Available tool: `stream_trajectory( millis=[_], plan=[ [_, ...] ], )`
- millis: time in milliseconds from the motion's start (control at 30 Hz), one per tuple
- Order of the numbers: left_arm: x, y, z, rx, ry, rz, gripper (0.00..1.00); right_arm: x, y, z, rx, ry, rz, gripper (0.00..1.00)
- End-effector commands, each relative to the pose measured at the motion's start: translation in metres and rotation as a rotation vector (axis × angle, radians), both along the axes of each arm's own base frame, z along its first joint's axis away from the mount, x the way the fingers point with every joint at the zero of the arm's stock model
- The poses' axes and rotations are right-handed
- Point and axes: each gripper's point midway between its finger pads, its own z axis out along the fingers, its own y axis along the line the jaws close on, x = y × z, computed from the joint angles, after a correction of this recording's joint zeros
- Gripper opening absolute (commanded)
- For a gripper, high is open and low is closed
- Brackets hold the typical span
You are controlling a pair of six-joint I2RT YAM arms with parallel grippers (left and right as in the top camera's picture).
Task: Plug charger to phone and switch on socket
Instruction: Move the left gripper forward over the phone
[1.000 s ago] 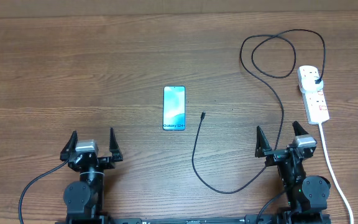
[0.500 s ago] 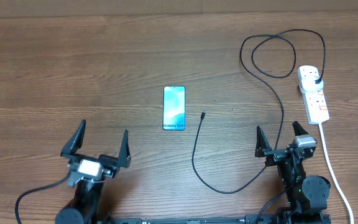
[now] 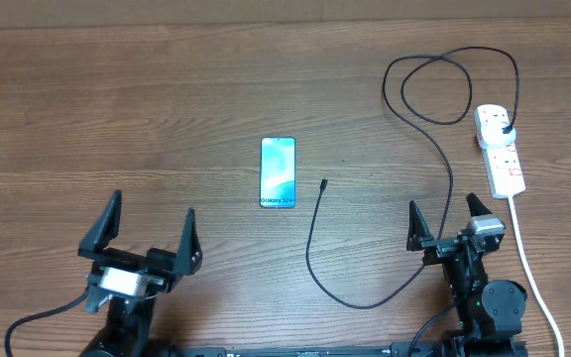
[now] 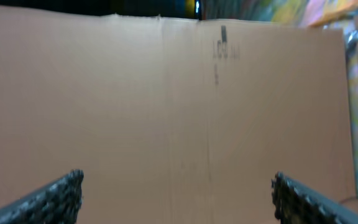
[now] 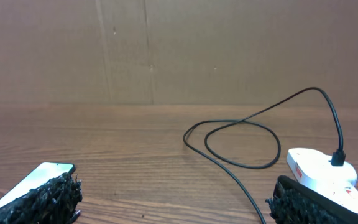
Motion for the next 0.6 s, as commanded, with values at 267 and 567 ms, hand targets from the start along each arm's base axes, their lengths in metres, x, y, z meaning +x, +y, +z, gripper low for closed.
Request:
stream_trajectory(
  millis=[267, 567],
  plan=[
    [0.069, -0.022, 0.025, 0.076, 0.581, -0.131, 1.0, 0.0, 0.001, -0.002, -0.004, -0.003, 0.007, 1.0],
    [0.089, -0.063, 0.022, 0.05, 0.758, -0.433, 1.0, 0.0, 0.001, -0.002, -0.004, -0.003, 0.007, 1.0]
  ],
)
